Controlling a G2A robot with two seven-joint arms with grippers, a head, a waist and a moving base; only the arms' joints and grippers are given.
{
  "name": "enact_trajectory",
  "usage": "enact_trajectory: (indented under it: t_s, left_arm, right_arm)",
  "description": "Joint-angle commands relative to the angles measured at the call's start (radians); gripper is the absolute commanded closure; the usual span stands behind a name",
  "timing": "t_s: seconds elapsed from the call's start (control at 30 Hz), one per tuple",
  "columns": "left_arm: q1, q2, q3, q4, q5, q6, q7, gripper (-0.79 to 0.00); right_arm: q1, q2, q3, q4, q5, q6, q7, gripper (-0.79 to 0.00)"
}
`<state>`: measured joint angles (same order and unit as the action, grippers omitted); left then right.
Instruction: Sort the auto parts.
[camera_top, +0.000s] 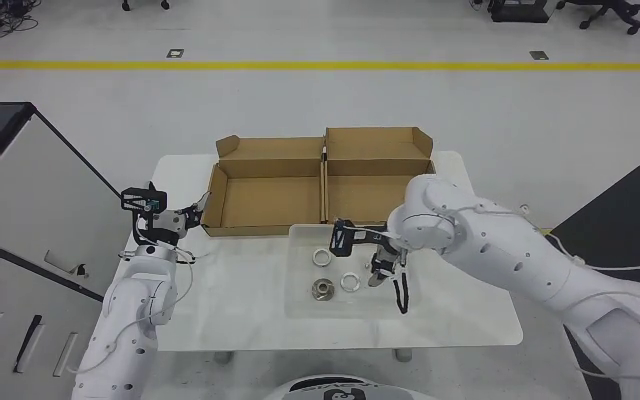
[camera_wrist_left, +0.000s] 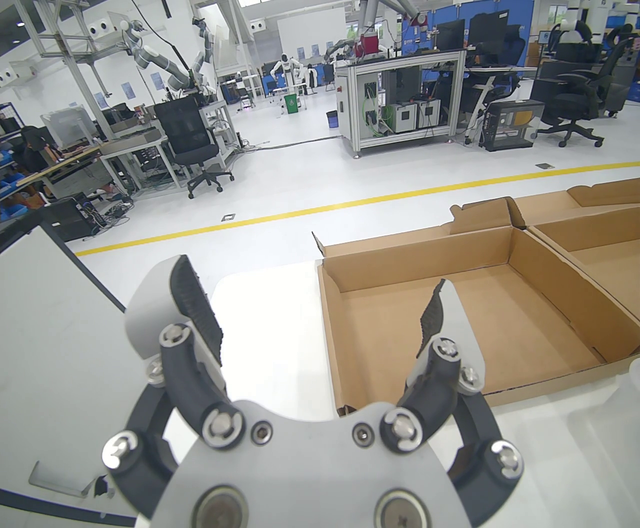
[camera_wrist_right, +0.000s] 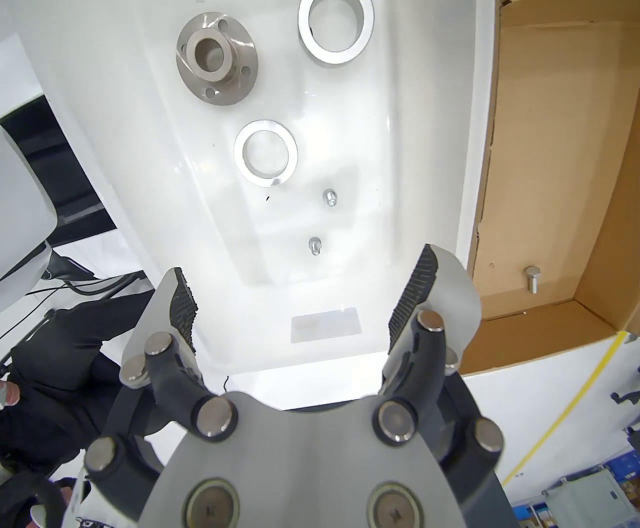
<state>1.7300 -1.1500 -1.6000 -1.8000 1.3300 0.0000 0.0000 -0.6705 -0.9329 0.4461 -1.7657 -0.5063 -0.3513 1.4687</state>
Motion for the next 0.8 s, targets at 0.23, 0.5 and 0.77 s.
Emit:
enact_trajectory:
  t_s: [0.23, 0.5, 0.77]
  left_arm:
    - [0.000, 0.000, 0.000, 0.000, 0.000, 0.000, 0.000, -0.785]
    - [0.000, 0.000, 0.000, 0.000, 0.000, 0.000, 0.000, -0.785]
    - [0.000, 0.000, 0.000, 0.000, 0.000, 0.000, 0.000, -0.785]
  right_arm:
    - [0.025, -0.031, -0.071, 0.092, -0.002, -0.029, -0.029, -0.594]
    - [0.037, -0.076, -0.119, 0.179, -0.029, -0.039, -0.055, -0.468]
    - [0.052, -0.123, -0.153, 0.246, -0.058, -0.036, -0.071, -0.385]
